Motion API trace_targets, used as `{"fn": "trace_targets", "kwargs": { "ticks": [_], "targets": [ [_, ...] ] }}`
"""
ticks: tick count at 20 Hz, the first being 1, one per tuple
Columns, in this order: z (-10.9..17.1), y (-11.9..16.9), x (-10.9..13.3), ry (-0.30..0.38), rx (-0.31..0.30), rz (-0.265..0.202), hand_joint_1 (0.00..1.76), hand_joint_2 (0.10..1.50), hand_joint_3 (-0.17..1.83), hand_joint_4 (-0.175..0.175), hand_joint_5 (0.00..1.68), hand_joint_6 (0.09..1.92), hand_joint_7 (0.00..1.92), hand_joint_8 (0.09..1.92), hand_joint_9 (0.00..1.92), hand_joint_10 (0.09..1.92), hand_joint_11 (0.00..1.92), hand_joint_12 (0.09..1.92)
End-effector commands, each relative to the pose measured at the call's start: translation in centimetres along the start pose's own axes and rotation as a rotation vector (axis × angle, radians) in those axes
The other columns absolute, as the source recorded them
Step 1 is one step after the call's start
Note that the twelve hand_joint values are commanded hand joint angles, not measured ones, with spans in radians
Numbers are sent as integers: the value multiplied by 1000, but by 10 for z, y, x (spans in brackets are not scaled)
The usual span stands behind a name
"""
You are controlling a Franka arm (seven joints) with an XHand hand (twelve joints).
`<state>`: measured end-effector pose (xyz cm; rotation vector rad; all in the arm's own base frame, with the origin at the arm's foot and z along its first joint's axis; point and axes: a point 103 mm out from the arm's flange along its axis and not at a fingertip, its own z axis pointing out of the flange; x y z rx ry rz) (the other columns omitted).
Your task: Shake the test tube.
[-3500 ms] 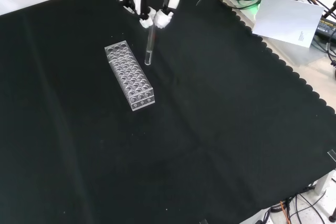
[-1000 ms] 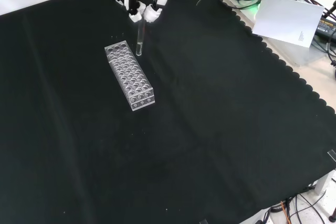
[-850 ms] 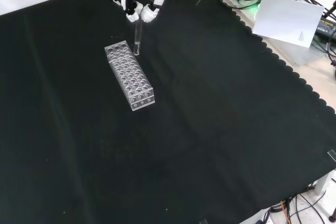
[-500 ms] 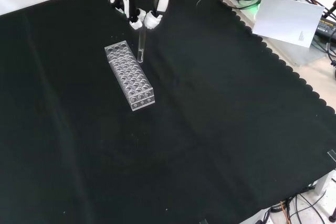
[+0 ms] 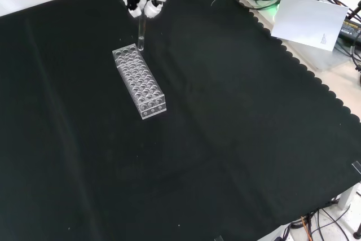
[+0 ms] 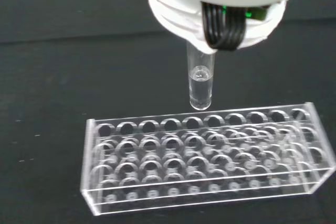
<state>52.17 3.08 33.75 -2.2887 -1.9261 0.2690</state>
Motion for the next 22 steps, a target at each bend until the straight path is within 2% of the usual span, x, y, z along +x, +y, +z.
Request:
{"fn": "trace_targets", "kwargs": {
  "ticks": [1,7,17,22],
  "targets": [
    [1,1,-24,-16,4,52,1430,622,630,-175,1330,509,1421,668,1484,87,707,1212],
    [0,1,-14,0,2,29,1430,622,630,-175,1331,509,1421,668,1484,87,707,1212],
    [1,-1,43,32,5,-91,1430,621,632,-175,1331,508,1421,668,1485,87,706,1213],
    [1,-3,60,35,8,-127,1430,620,633,-175,1332,508,1422,668,1486,87,706,1213]
  ]
}}
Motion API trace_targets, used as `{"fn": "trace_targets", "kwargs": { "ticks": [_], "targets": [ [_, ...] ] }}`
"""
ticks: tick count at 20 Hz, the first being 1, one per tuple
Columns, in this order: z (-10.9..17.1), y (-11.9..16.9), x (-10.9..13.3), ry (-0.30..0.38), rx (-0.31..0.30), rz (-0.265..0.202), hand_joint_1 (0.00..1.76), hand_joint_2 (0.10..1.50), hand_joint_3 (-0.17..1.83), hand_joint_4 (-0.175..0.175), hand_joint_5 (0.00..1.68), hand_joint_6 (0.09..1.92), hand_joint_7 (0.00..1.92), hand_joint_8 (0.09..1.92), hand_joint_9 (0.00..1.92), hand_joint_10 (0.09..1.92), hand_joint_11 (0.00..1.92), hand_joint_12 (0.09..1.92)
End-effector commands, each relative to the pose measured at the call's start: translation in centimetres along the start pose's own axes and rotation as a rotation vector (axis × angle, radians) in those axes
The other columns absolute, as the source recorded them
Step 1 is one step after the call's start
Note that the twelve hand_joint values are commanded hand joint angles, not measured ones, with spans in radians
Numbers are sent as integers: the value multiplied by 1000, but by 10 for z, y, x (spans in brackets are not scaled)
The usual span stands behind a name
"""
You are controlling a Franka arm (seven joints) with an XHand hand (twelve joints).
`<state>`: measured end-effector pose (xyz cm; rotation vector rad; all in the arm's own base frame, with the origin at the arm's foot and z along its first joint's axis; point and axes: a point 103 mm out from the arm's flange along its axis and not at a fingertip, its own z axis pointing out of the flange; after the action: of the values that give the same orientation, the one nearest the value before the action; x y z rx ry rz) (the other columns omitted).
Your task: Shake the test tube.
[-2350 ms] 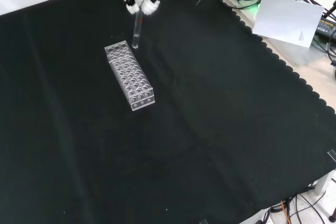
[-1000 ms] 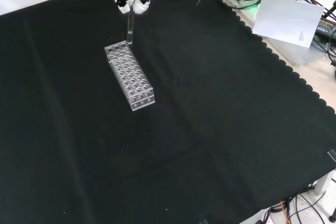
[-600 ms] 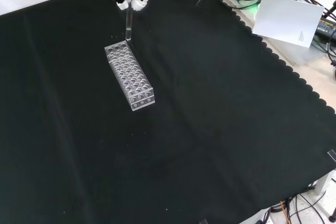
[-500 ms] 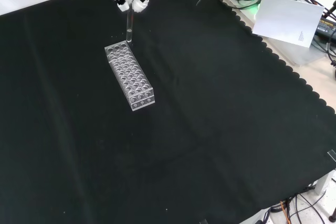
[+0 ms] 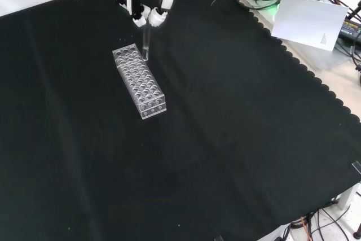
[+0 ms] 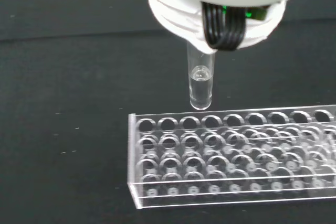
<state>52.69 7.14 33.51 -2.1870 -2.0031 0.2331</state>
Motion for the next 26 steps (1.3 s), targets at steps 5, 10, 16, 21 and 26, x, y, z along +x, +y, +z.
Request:
{"fn": "trace_targets", "kwargs": {
  "ticks": [5,10,16,21,26],
  "targets": [
    [1,1,19,-5,7,-31,1430,620,633,-175,1332,508,1422,667,1486,87,706,1213],
    [5,1,0,-12,14,2,1430,620,633,-175,1332,508,1422,667,1486,87,705,1213],
    [8,2,-22,-26,21,44,1430,620,634,-175,1332,508,1422,667,1486,87,704,1213],
    [8,3,-22,-19,21,42,1430,620,634,-175,1332,508,1423,666,1486,87,704,1213],
    [14,8,-12,-11,33,22,1430,620,634,-175,1332,508,1423,666,1486,87,703,1213]
  ]
}}
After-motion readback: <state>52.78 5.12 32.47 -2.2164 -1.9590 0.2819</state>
